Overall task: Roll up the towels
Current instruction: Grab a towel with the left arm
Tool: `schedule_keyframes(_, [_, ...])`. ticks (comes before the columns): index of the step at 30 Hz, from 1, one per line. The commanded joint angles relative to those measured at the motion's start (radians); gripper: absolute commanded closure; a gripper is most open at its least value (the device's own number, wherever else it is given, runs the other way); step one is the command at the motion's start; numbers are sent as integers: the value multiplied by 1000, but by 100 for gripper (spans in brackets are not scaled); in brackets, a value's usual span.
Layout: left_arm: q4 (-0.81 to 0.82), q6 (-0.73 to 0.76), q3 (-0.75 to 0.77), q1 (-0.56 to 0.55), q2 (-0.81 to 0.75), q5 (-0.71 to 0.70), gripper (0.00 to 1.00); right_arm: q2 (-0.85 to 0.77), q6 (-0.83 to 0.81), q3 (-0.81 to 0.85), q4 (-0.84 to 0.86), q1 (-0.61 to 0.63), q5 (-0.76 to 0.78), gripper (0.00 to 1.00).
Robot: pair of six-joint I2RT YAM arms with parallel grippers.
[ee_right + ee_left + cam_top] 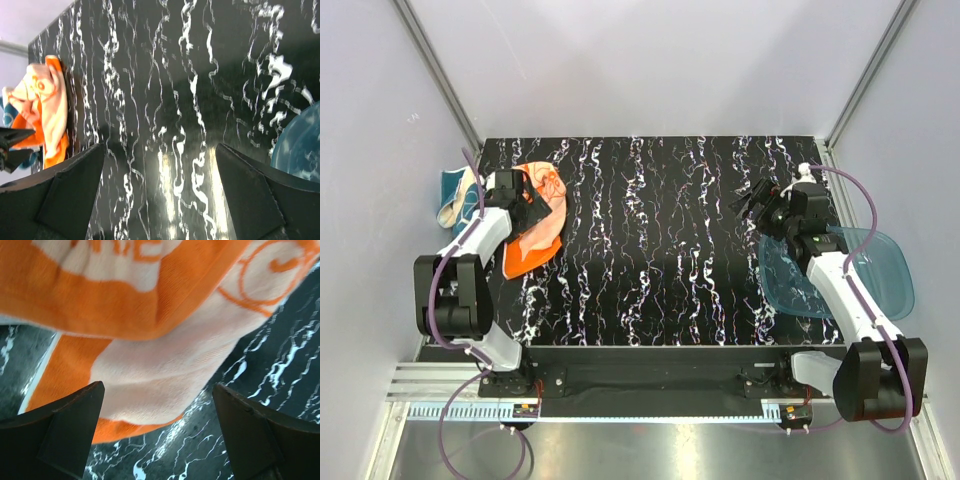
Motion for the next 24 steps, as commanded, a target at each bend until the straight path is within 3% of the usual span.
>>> schedule_keyframes(1, [-60, -61, 36, 8, -29, -64, 5, -35, -6, 21, -69, 4, -81, 0])
schedule_keyframes(11, [46, -72, -14, 2, 72, 24, 10, -6, -32, 2, -92, 4, -84, 0])
schedule_keyframes(15, [23, -53, 38, -14, 167, 16, 11, 17, -30, 2, -89, 4, -84, 0])
schedule_keyframes(17, [21, -46, 70, -15, 222, 15, 21, 24, -30, 5, -89, 4, -90, 0])
schedule_keyframes(21, [24, -44, 88, -37, 251, 27, 67, 25, -41, 13, -108, 2, -85, 1])
schedule_keyframes(22, [23, -41, 91, -40, 235, 27, 83, 24, -49, 15, -112, 4, -85, 1])
schedule_keyframes(24, [6, -35, 99, -61, 205, 3, 97, 14, -55, 21, -129, 4, -81, 1])
